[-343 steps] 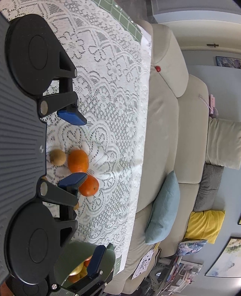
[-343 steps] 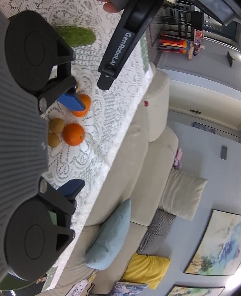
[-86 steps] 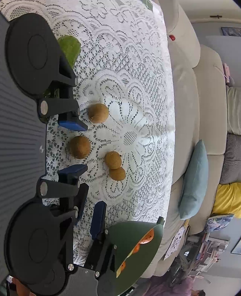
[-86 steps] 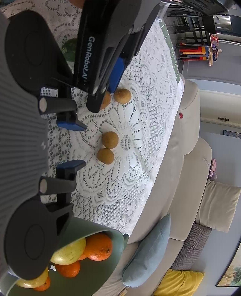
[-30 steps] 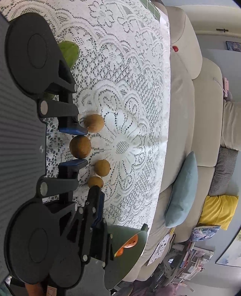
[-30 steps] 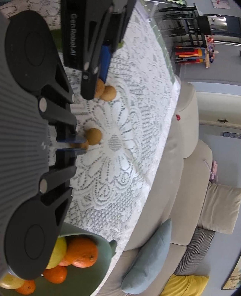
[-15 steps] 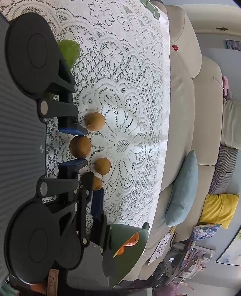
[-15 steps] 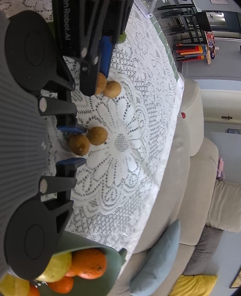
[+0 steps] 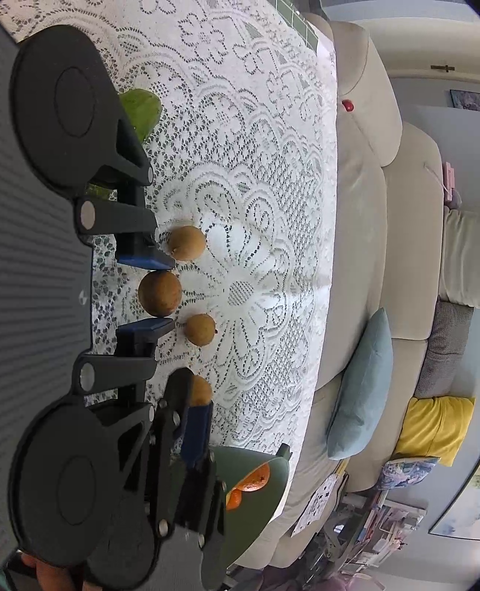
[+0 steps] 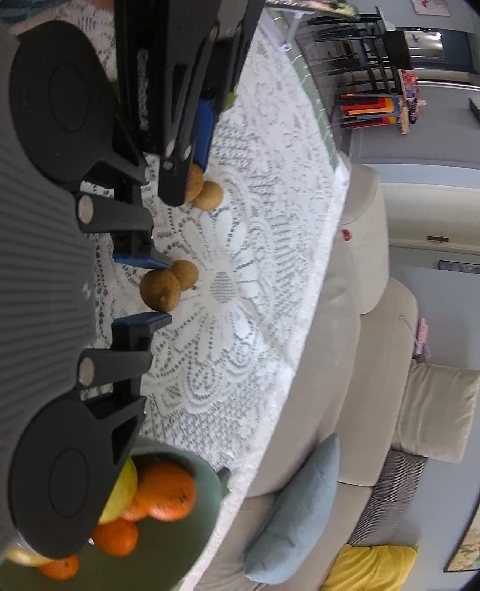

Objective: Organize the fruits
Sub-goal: 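Carry the brown fruit with the left tool while the right tool carries its fruit over the colander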

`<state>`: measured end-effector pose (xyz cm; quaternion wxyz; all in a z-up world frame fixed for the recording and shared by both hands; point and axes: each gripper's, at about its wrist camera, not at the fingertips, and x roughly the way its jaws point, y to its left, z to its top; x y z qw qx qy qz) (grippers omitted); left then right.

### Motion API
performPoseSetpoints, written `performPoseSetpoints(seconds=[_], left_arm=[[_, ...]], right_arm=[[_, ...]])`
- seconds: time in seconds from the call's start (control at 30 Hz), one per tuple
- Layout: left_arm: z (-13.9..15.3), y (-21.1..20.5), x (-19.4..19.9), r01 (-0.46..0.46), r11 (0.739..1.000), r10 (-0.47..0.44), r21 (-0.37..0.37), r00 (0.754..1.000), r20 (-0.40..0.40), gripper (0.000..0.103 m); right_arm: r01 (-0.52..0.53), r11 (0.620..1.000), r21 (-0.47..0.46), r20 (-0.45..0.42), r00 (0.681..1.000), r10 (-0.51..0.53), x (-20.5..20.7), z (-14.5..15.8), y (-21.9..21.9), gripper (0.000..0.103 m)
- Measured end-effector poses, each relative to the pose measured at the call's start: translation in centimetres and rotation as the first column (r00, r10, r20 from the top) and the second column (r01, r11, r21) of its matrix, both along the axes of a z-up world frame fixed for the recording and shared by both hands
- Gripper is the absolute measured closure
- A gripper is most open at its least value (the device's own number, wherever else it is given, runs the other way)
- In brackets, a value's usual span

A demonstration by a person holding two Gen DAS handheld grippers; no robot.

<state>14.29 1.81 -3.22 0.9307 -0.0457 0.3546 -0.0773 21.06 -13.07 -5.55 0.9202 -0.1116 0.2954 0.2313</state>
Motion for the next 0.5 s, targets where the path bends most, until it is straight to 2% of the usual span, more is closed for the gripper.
performPoseSetpoints(seconds=[0.27, 0.5], left_arm=[[2.4, -2.5, -0.1, 0.031, 0.999, -0.031, -0.015, 0.999, 0.024, 0.072], [4.2, -6.0, 0.5, 0.1, 0.994, -0.099, -0.039, 0.994, 0.044, 0.072]], right_arm=[[0.061, 0.996, 0.063, 0.095, 0.993, -0.067, -1.6, 3.6, -3.3, 0.081], [0.156, 0.987, 0.045, 0.145, 0.976, -0.161, -2.9, 5.1, -6.9, 0.081]])
